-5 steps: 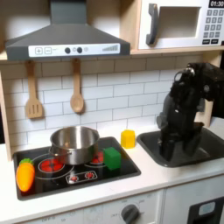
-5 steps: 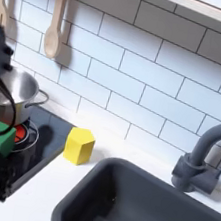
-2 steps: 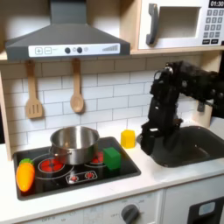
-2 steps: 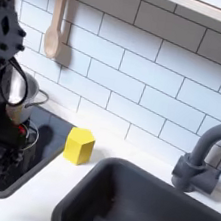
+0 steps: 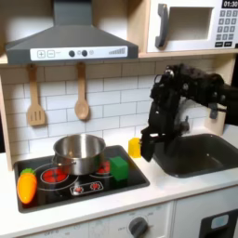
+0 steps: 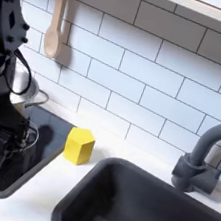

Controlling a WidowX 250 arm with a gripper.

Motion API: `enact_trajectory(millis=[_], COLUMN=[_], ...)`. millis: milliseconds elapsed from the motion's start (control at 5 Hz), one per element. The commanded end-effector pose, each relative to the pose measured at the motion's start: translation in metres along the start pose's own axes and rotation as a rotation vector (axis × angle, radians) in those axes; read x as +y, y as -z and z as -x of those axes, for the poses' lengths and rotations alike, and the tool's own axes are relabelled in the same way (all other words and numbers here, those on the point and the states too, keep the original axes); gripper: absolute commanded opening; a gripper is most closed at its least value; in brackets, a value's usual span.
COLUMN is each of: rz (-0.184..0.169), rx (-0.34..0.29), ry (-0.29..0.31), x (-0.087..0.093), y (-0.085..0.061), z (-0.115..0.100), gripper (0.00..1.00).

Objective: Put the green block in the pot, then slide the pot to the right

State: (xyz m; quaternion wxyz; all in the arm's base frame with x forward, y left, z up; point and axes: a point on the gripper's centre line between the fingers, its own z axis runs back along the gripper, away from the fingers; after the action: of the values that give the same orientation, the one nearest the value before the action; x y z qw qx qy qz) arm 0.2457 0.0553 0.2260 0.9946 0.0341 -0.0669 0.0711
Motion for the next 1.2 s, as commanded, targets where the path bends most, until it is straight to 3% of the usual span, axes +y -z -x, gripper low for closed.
enact_trajectory(millis=[0, 1000], rz=[0.0, -0.015], rx=[-0.006, 0.0], ry=[-0.027, -0.071], x=[0.01, 0.013], y=[0.003, 0.022], z=[-0.02, -0.056], gripper=[1.0, 1.0])
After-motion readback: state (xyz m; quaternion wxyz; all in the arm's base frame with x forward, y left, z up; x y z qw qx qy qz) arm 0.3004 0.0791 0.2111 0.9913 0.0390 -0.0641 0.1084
